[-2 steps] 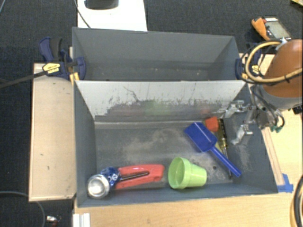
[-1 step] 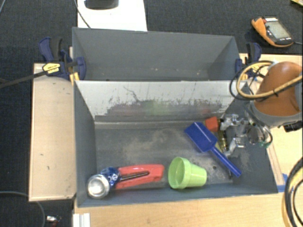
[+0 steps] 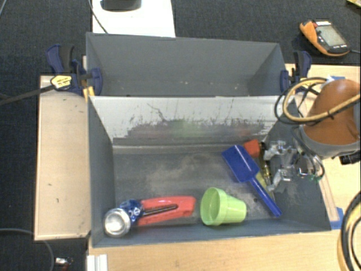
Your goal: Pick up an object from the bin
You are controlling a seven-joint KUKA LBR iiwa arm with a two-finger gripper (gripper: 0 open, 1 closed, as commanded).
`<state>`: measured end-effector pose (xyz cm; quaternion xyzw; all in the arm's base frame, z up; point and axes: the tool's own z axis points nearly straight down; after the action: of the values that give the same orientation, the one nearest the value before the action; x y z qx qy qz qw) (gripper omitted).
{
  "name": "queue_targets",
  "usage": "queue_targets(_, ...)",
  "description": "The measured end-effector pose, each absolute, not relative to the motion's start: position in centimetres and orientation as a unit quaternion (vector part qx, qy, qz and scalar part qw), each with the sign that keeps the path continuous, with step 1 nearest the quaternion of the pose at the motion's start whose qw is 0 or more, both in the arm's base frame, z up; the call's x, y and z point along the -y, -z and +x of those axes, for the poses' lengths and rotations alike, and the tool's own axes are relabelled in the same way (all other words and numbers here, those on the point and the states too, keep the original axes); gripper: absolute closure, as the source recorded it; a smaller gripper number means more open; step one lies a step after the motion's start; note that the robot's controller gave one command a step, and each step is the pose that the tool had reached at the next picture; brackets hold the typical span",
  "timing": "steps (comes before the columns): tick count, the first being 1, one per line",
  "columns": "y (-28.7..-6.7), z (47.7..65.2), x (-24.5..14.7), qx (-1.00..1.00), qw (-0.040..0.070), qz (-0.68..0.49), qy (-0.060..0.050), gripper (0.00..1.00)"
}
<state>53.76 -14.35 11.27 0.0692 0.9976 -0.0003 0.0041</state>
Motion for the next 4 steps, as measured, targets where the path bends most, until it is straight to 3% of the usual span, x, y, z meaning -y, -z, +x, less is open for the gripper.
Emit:
queue_targets(1, -10.1, 51.7, 14.0, -0.991, 0.003, 0.136, 0.0, 0.0)
queue_targets(2, -7.6, 49.9, 14.8, -0.974, 0.011, 0.227, -0.001, 0.0)
queue_targets(3, -8.2, 51.2, 12.9, -0.987, 0.027, 0.159, -0.001, 1.0)
queue_targets(4, -8.2, 51.2, 12.9, -0.987, 0.027, 0.159, -0.001, 1.0)
